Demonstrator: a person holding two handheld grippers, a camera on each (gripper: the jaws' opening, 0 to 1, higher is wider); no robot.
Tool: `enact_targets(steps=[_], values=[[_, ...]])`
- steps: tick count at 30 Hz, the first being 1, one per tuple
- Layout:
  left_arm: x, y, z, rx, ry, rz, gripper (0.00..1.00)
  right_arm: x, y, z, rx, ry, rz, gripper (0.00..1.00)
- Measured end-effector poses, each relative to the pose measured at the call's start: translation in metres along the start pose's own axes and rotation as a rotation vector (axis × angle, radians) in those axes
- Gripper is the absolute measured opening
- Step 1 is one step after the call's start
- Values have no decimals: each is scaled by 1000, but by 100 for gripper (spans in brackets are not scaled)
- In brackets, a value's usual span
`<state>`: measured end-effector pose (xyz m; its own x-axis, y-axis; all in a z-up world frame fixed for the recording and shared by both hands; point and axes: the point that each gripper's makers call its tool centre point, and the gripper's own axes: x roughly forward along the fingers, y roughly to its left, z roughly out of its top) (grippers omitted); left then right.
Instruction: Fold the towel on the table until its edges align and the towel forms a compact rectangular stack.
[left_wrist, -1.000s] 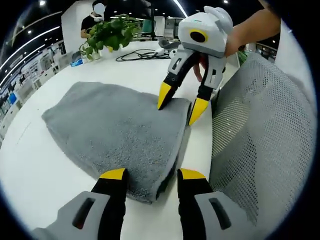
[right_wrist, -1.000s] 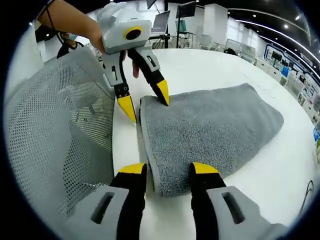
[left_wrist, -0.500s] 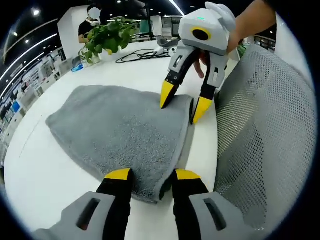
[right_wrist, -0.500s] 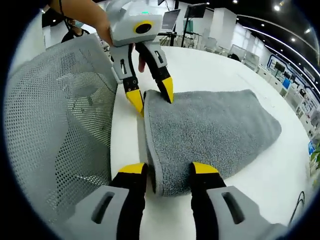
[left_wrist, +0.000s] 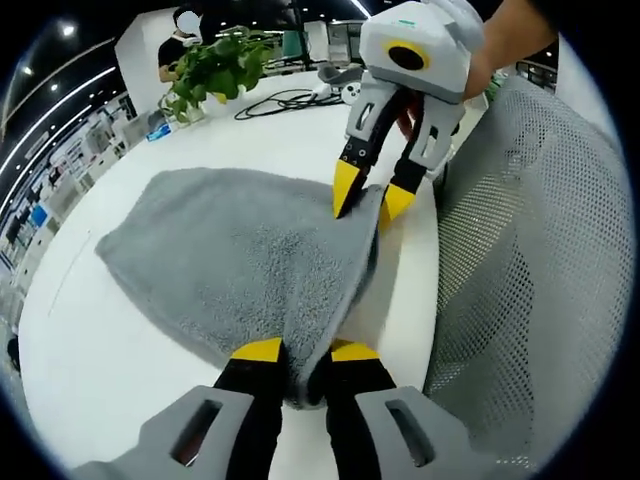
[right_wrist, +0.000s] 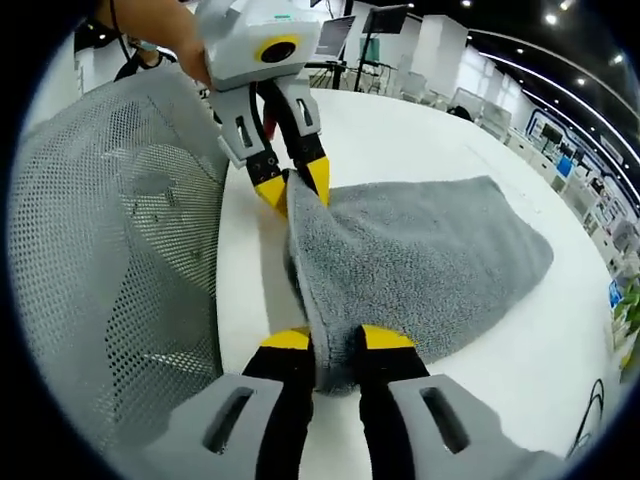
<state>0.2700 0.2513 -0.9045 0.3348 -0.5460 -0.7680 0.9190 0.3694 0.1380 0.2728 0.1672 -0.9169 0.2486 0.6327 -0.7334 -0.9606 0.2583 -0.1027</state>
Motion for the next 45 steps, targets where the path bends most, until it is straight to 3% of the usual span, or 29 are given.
enact_targets(steps=[8, 10, 22, 27, 29, 45], values=[[-2, -7, -4, -22, 0, -25, 13, 0, 3, -2, 39, 9, 40, 6], [-2, -7, -4, -97, -12, -36, 13, -3, 5, -1, 45, 9, 45, 6], [-13, -18, -1, -102, -1, -92, 11, -16, 20, 6, 80, 2, 108, 5], [-24, -18, 4, -103, -14, -104, 11, -21, 25, 10, 78, -20, 133, 5], [-30, -21, 7, -165, -22, -128, 11, -25, 28, 14, 81, -33, 146, 5], [-54, -28, 24, -183, -42, -178, 11, -54, 37, 35, 140, -116, 180, 5]])
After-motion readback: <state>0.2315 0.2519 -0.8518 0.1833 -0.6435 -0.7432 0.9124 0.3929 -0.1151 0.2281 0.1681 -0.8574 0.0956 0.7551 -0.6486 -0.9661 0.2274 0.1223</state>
